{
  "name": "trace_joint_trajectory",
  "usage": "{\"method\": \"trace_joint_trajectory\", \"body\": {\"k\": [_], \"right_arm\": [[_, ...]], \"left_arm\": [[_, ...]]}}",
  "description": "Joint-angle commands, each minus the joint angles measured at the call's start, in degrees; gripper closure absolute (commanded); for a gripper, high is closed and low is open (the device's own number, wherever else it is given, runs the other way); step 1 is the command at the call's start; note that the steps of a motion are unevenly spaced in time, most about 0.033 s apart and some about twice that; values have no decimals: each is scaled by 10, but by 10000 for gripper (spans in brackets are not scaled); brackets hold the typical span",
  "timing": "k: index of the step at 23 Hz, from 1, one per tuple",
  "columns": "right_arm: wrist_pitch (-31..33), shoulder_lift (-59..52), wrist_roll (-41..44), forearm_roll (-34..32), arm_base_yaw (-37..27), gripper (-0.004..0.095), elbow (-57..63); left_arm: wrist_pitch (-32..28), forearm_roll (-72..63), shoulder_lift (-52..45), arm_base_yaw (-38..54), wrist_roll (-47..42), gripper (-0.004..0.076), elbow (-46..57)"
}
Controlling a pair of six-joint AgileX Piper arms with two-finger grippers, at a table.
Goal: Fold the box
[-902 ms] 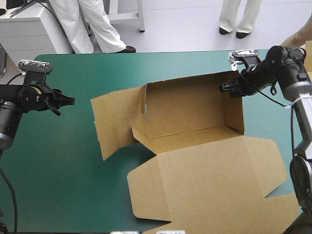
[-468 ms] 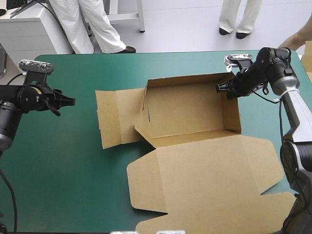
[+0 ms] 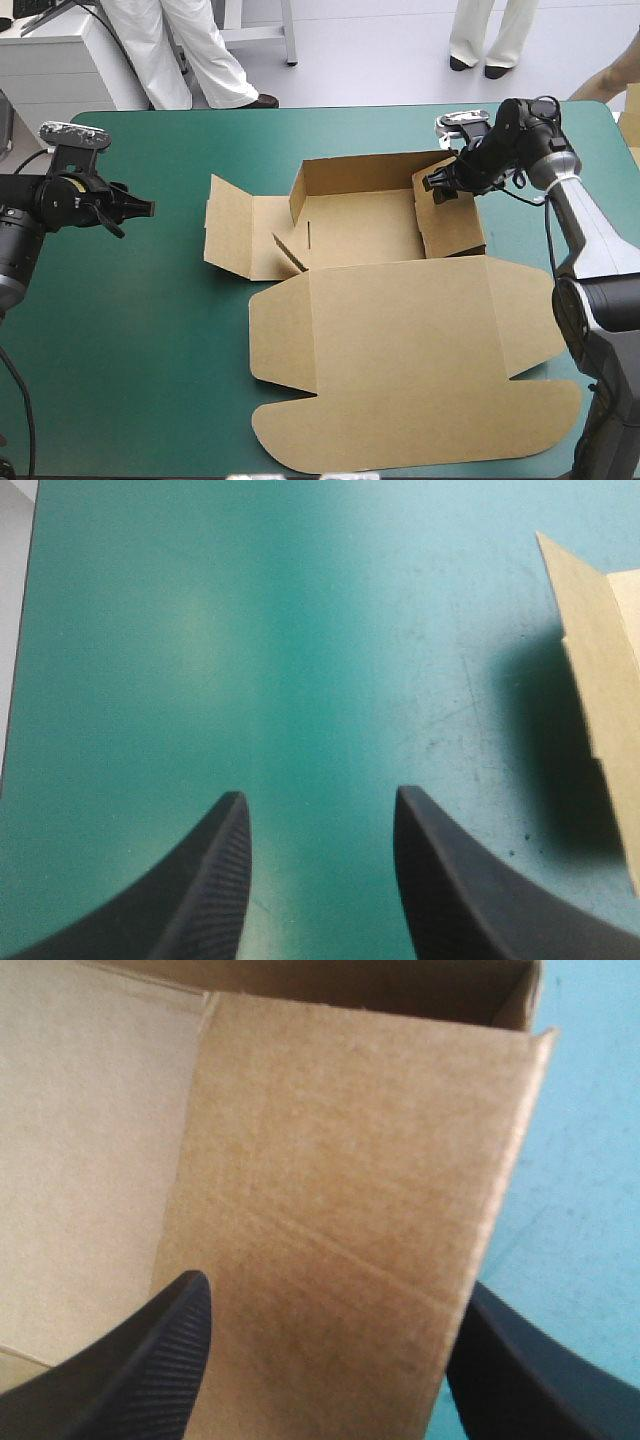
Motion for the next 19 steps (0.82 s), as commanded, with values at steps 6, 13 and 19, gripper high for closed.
{"method": "trace_joint_trajectory", "body": {"k": [6,13,19], "right_arm": [[37,-53,50,-57,1,264,-92],[38,-164,93,-58,8,292,-98],[38,-231,137,-147,92,295,-41]], "left_arm": [[-19,-1,-21,0,7,398,-15],[-11,-1,-21,0,9,398,-15],[-12,-8,-21,0,11,398,-15]]}}
